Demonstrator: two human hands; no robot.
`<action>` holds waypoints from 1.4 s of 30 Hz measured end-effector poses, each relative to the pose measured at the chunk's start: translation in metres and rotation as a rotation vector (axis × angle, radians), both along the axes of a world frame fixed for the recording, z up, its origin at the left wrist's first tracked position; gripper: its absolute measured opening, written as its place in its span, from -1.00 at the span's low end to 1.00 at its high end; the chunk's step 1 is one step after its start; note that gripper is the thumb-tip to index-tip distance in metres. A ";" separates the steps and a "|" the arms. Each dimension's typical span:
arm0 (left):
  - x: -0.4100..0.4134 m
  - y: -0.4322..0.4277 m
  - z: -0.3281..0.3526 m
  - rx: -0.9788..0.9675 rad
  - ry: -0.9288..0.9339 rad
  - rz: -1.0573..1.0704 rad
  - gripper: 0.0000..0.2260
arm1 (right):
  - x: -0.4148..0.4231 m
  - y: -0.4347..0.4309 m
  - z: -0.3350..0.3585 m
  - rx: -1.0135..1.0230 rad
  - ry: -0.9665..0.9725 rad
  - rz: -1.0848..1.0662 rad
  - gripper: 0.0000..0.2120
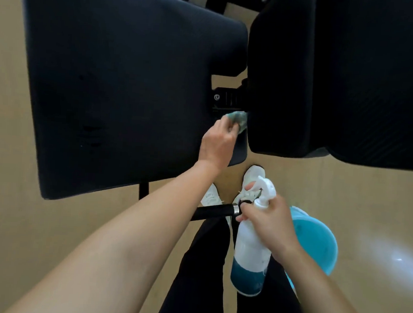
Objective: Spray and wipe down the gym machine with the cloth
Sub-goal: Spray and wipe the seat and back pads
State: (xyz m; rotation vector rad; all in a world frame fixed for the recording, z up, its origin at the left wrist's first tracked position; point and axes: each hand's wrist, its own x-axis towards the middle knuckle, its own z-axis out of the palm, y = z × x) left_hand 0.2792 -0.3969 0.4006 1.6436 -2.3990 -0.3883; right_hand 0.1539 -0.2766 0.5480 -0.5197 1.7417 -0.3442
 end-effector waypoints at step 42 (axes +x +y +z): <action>0.172 0.067 0.081 -0.089 -0.179 0.247 -0.80 | 0.029 -0.014 0.010 -0.074 -0.052 0.168 -0.72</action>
